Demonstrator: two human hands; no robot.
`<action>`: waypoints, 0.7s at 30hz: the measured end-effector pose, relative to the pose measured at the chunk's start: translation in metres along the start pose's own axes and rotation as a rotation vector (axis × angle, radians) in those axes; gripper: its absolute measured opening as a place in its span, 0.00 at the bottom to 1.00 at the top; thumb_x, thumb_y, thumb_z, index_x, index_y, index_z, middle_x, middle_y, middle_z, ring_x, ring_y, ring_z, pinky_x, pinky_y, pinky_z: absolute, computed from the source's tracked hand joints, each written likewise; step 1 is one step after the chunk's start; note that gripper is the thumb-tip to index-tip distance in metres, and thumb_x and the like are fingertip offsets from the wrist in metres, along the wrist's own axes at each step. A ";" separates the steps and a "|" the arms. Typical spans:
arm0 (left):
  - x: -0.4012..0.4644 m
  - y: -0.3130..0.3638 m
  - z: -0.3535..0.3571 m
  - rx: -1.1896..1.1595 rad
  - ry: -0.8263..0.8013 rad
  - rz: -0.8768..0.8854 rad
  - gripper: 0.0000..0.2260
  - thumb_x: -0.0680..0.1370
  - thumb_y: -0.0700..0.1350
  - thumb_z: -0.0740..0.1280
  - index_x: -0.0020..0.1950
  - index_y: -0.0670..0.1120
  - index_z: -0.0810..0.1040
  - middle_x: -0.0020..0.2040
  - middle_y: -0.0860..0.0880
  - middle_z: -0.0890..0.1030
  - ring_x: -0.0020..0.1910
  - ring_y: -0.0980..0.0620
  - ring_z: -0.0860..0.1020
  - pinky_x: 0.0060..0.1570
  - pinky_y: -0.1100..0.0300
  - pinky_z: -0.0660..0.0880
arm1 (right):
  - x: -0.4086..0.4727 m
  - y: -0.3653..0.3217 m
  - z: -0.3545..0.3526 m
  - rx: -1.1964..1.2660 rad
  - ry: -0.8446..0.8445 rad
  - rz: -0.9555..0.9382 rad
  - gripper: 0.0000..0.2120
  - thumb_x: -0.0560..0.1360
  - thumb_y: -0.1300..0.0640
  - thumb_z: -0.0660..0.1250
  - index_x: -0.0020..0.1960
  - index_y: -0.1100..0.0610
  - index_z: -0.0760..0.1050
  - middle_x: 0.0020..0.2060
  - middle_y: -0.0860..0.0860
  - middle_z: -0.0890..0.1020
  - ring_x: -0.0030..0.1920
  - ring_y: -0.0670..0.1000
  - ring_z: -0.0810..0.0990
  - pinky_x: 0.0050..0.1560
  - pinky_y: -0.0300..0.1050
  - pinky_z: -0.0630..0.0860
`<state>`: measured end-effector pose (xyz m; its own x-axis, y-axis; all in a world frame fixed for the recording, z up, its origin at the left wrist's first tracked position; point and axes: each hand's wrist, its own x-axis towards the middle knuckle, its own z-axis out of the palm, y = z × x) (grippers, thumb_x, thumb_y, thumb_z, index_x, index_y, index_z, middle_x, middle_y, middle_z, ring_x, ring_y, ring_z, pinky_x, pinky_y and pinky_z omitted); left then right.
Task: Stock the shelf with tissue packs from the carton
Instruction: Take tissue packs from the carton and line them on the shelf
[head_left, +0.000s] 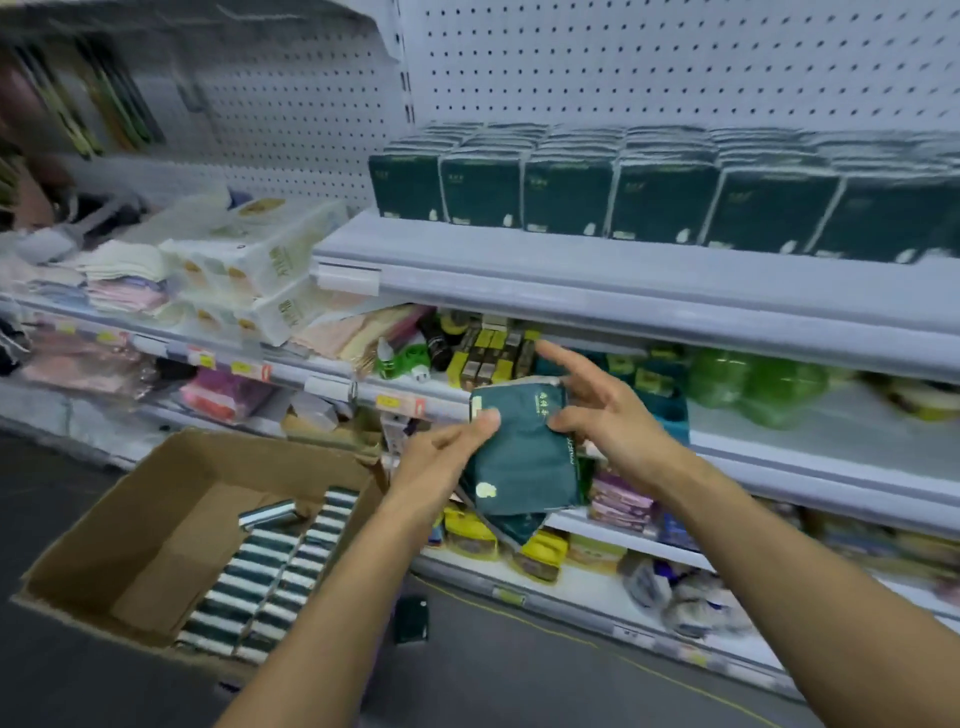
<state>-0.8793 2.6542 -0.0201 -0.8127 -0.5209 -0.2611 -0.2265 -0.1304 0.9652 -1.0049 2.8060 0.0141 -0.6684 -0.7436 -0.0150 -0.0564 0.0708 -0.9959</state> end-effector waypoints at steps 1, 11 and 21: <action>-0.005 0.005 0.024 -0.003 -0.028 0.019 0.16 0.73 0.57 0.72 0.48 0.44 0.84 0.46 0.46 0.87 0.42 0.52 0.85 0.38 0.60 0.78 | -0.012 -0.001 -0.016 -0.003 0.049 -0.004 0.31 0.75 0.69 0.66 0.69 0.41 0.69 0.58 0.49 0.77 0.50 0.48 0.80 0.43 0.38 0.77; -0.038 0.032 0.224 -0.160 0.011 0.175 0.09 0.78 0.51 0.71 0.46 0.46 0.82 0.42 0.49 0.87 0.42 0.50 0.85 0.40 0.56 0.81 | -0.123 0.000 -0.159 -0.102 0.335 -0.026 0.19 0.73 0.56 0.74 0.61 0.49 0.72 0.51 0.54 0.82 0.44 0.48 0.81 0.33 0.33 0.73; -0.025 0.085 0.321 -0.005 -0.085 0.210 0.19 0.80 0.61 0.61 0.44 0.48 0.83 0.44 0.48 0.86 0.51 0.43 0.83 0.56 0.43 0.77 | -0.152 -0.032 -0.263 -0.052 0.569 -0.180 0.18 0.73 0.65 0.72 0.60 0.54 0.73 0.47 0.54 0.82 0.39 0.45 0.82 0.33 0.38 0.77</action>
<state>-1.0503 2.9274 0.0644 -0.8843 -0.4637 -0.0546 -0.0453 -0.0310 0.9985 -1.0965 3.0920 0.0722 -0.9362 -0.2755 0.2182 -0.2325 0.0198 -0.9724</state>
